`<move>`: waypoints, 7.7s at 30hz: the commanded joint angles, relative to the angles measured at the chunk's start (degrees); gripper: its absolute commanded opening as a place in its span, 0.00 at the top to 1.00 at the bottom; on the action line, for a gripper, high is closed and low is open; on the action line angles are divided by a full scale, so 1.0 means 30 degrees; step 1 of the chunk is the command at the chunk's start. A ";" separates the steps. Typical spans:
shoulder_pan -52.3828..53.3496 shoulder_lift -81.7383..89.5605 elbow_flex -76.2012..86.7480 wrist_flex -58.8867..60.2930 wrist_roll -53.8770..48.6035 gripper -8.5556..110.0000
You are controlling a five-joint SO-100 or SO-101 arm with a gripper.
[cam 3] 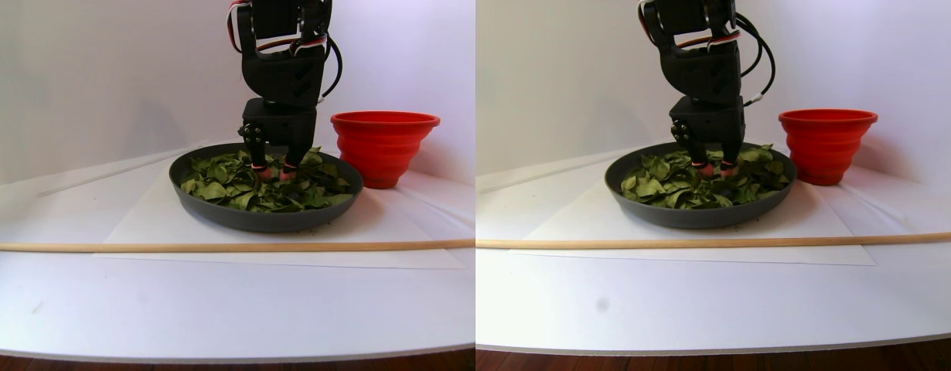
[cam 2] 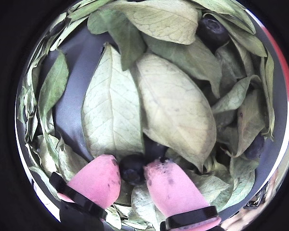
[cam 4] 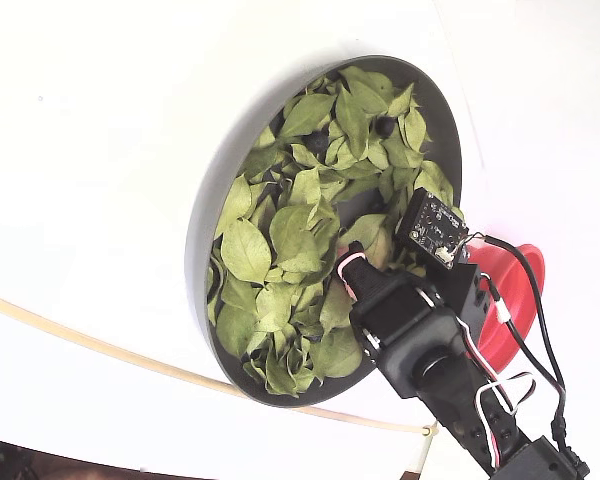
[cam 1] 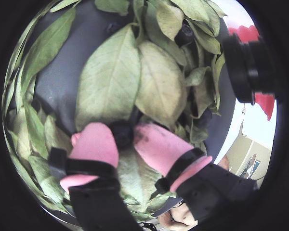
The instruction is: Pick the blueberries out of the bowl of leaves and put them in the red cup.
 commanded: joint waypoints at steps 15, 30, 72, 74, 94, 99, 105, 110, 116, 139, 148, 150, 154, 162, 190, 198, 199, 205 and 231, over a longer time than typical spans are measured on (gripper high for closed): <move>-0.0059 0.2080 -0.0938 0.0264 -0.0498 0.85; -0.0234 0.3369 -0.0996 0.0937 -0.0674 0.85; 0.0615 0.7881 -0.0088 0.3633 -0.1787 0.85; 0.0762 0.8174 -0.0029 0.3838 -0.1846 0.85; 0.2168 0.9668 -0.0439 0.5010 -0.2227 0.85; 0.2432 0.9727 -0.0791 0.5098 -0.2314 0.85; 0.2842 0.9727 -0.1494 0.5361 -0.2432 0.85; 0.3223 0.9580 -0.2139 0.5391 -0.2520 0.85; 0.3604 0.9434 -0.2783 0.5420 -0.2725 0.85; 0.5361 0.8320 -0.5391 0.6152 -0.3691 0.85; 0.6445 0.7266 -0.6387 0.6240 -0.4395 0.85; 0.6650 0.7148 -0.6416 0.6240 -0.4600 0.85; 0.6973 0.7002 -0.6211 0.6240 -0.4893 0.85; 0.7324 0.7031 -0.5508 0.6182 -0.5303 0.79; 0.5889 0.9697 -0.2607 0.7266 -0.4629 0.80; 0.5449 1.0840 -0.1025 0.7881 -0.4307 0.80; 0.5420 1.0986 -0.0820 0.7969 -0.4248 0.80; 0.5127 1.1250 0.0527 0.8027 -0.3896 0.80; 0.4277 0.7852 0.2227 0.4219 -0.2988 0.80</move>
